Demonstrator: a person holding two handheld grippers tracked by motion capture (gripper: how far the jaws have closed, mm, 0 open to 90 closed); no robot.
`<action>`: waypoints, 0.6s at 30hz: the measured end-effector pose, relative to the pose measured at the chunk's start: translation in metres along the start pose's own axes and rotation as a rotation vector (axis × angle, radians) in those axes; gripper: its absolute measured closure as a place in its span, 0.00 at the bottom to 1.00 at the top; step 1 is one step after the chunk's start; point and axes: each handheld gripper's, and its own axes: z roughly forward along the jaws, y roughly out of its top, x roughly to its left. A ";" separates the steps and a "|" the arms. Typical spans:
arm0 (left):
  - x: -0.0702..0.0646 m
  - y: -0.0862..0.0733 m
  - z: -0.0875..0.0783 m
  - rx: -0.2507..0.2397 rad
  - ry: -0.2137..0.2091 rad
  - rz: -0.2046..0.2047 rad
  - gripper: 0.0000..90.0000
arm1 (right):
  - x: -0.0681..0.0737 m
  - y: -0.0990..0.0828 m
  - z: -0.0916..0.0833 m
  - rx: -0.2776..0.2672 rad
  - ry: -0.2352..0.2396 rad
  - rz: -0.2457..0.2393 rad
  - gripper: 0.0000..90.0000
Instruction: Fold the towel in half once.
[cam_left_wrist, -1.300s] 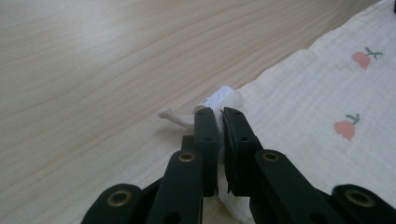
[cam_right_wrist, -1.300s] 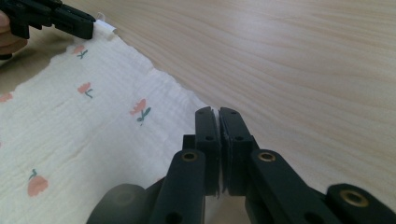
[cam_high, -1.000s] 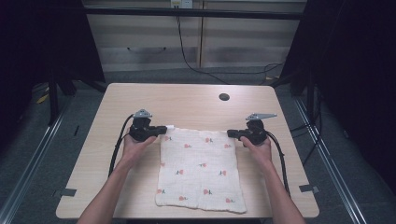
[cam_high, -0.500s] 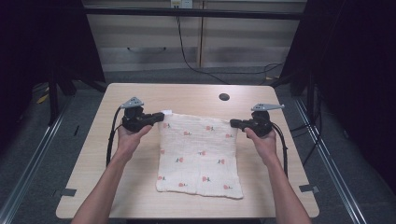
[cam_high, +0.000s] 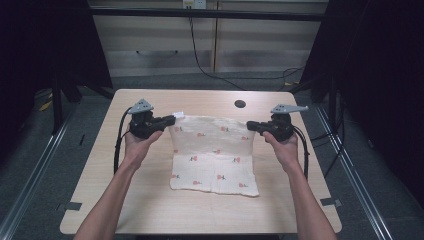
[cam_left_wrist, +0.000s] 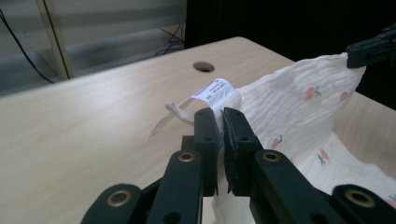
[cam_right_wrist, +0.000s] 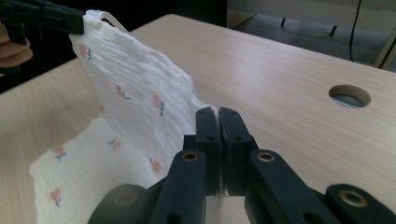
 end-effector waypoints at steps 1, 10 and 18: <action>-0.002 -0.006 -0.001 -0.010 -0.011 -0.014 0.94 | 0.002 -0.004 0.000 0.008 0.002 -0.008 0.98; -0.012 -0.035 -0.011 0.008 -0.026 0.005 0.94 | 0.013 -0.034 -0.007 0.018 0.049 -0.005 0.98; -0.027 -0.054 -0.033 0.026 -0.017 0.072 0.94 | 0.032 -0.052 -0.015 0.048 0.089 -0.038 0.98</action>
